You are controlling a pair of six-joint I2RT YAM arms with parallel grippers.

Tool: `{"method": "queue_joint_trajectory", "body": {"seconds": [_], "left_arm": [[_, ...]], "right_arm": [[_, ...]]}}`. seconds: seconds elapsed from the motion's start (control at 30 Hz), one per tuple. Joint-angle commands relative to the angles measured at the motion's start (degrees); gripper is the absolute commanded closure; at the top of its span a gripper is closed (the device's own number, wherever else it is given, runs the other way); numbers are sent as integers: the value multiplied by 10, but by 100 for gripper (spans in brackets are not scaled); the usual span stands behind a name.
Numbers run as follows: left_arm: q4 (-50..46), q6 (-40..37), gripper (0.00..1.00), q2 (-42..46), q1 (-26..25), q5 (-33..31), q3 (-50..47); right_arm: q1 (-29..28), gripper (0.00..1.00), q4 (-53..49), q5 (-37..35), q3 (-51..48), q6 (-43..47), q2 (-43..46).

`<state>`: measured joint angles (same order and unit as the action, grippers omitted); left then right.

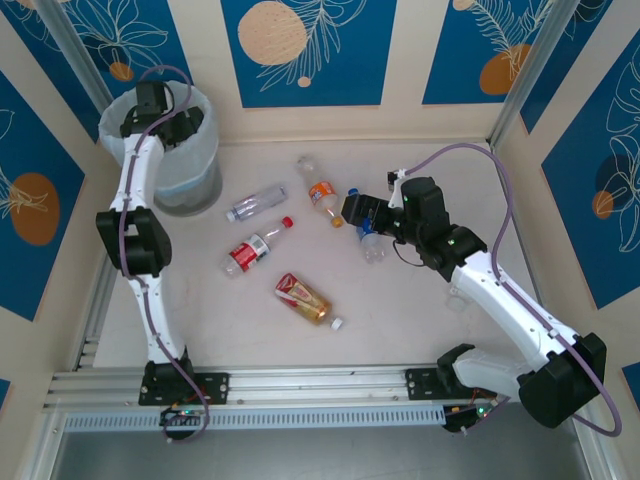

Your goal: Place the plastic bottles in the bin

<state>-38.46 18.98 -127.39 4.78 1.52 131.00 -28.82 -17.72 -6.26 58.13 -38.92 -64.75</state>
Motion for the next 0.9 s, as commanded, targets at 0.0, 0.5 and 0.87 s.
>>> {"method": "queue_joint_trajectory", "body": {"seconds": [0.0,0.5,0.87], "left_arm": [[18,-8,1,53,3,10,18],[106,-56,1,130,-1,112,-46],[273,-155,1,349,-86,116,-371]], "right_arm": [[1,1,-7,-13,16,2,0],[3,1,-6,-15,12,6,-4],[5,1,25,-31,-12,-7,-14]]}}
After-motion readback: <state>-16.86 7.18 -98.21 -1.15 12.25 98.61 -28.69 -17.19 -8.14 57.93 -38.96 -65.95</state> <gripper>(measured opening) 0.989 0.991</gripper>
